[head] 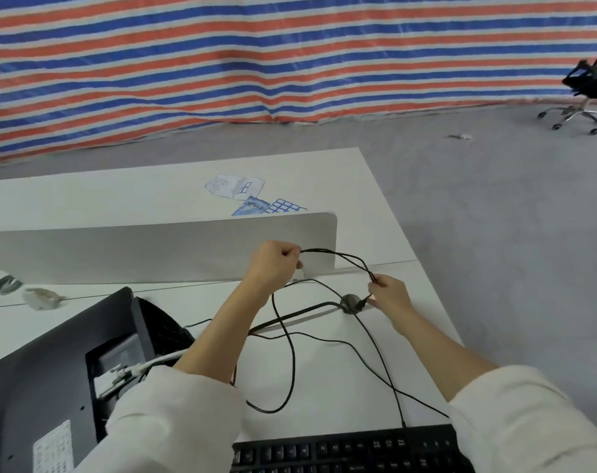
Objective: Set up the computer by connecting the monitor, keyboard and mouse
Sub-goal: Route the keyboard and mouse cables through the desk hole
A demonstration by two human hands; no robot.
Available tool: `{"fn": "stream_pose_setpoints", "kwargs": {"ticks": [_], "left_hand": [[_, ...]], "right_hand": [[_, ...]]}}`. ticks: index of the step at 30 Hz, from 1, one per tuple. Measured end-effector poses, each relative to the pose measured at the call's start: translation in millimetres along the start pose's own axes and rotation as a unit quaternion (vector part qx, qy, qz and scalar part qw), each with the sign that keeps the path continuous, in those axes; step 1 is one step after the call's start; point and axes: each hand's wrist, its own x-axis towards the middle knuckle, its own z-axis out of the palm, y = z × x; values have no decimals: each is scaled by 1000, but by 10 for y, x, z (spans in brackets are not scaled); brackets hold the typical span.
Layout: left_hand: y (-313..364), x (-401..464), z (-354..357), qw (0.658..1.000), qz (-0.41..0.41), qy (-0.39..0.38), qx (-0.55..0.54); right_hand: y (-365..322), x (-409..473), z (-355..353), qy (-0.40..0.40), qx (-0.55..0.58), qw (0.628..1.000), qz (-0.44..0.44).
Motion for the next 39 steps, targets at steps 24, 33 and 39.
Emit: {"fn": "stream_pose_setpoints", "kwargs": {"ticks": [24,33,39], "left_hand": [[-606,-426,-79,970,-130,-206,6],[-901,-794,150,980,64,-69,177],[-815,-872,408,908,151,-17,390]], "right_hand": [[339,-838,786,-55,236,925,294],[265,-867,825,-183,375,862,289],[-18,-870,375,-221,462,828,229]]}}
